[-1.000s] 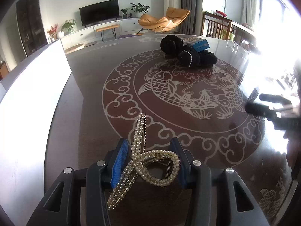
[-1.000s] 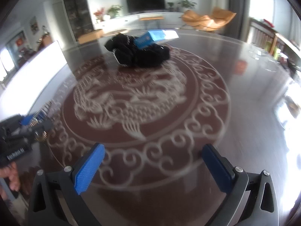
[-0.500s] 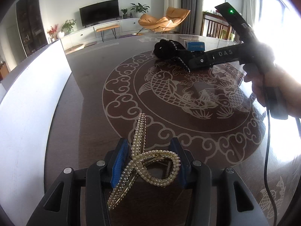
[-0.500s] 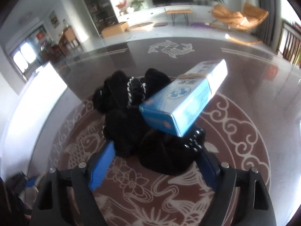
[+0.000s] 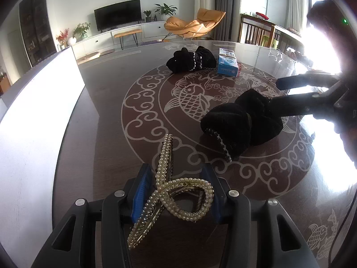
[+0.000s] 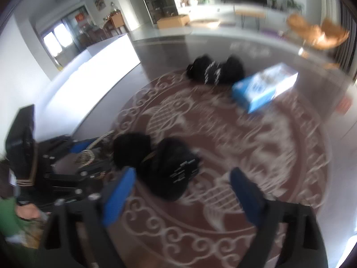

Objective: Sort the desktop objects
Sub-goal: 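Move the right tool to the black fuzzy hats and pull one toward the left tool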

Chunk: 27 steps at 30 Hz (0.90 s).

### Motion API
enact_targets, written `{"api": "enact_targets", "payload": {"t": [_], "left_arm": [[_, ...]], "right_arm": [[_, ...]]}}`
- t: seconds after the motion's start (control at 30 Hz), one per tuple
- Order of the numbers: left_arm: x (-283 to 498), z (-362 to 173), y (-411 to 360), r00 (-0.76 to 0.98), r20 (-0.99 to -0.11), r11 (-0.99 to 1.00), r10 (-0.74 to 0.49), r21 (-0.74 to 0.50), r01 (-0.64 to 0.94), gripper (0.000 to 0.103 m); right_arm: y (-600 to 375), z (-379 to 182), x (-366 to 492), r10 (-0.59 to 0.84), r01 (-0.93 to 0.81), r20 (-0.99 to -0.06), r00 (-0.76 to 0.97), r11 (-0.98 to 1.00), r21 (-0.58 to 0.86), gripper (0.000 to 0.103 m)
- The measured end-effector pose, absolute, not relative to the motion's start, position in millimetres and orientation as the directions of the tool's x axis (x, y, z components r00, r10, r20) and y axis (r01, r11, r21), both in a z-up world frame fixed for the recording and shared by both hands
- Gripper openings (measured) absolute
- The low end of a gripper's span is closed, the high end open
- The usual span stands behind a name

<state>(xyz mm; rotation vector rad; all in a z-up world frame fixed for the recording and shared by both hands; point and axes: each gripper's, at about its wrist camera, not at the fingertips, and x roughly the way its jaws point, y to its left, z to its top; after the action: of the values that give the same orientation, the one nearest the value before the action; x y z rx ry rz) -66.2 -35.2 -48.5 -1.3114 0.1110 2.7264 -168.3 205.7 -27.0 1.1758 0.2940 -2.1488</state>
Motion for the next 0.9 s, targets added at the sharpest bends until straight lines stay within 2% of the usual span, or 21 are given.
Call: {"api": "enact_targets", "payload": {"t": [0.17,0.27,0.3,0.4,0.53,0.57,0.63,0.67,0.7,0.77,0.83,0.9], "left_arm": [[-66,-48,-35,-0.62,-0.782,-0.991,0.071,0.016,-0.134,0.048],[-66,-48,-35,-0.62,-0.782,-0.991,0.071,0.016,-0.134,0.048],[-66,-49,-35,-0.62,-0.782,-0.991,0.071,0.016,-0.134,0.048],[-66,-48,-35,-0.62,-0.782,-0.991,0.071,0.016,-0.134,0.048],[-66,-48,-35,-0.62,-0.782,-0.991,0.071,0.016,-0.134,0.048],[-66,-48,-35,-0.62,-0.782,-0.991,0.071,0.016,-0.134,0.048],[-66,-48,-35,-0.62,-0.782,-0.991,0.071,0.016,-0.134,0.048],[-66,-48,-35,-0.62,-0.782,-0.991,0.071,0.015,-0.134,0.048],[-66,-48,-35,-0.62,-0.781,-0.991,0.069,0.017,-0.132,0.048],[-67,-49,-35,-0.621,-0.782,-0.992,0.062,0.022,-0.127,0.05],[-68,-49,-37,-0.622,-0.782,-0.994,0.033,0.036,-0.099,0.067],[-70,-51,-39,-0.612,-0.79,-0.996,0.028,0.031,-0.085,0.078]], "right_arm": [[168,-38,-174,-0.427,0.71,-0.845,-0.323,-0.699,0.082,0.094],[161,-54,-171,-0.416,0.681,-0.845,-0.336,-0.727,0.088,0.092],[165,-57,-171,-0.417,0.655,-0.84,-0.347,-0.749,0.101,0.084],[180,-63,-162,-0.44,0.58,-0.807,-0.393,-0.8,0.154,0.073],[209,-62,-125,-0.397,0.515,-0.815,-0.422,-0.845,0.144,0.07],[219,-62,-112,-0.375,0.489,-0.818,-0.435,-0.862,0.135,0.07],[232,-63,-92,-0.344,0.457,-0.817,-0.462,-0.882,0.113,0.081],[239,-64,-82,-0.316,0.442,-0.816,-0.485,-0.893,0.084,0.096],[244,-65,-74,-0.287,0.425,-0.812,-0.508,-0.904,0.053,0.103],[256,-72,-61,-0.286,0.409,-0.798,-0.53,-0.911,0.055,0.103],[260,-70,-60,-0.276,0.399,-0.793,-0.543,-0.916,0.046,0.103],[264,-70,-60,-0.278,0.393,-0.796,-0.538,-0.918,0.055,0.103]]}}
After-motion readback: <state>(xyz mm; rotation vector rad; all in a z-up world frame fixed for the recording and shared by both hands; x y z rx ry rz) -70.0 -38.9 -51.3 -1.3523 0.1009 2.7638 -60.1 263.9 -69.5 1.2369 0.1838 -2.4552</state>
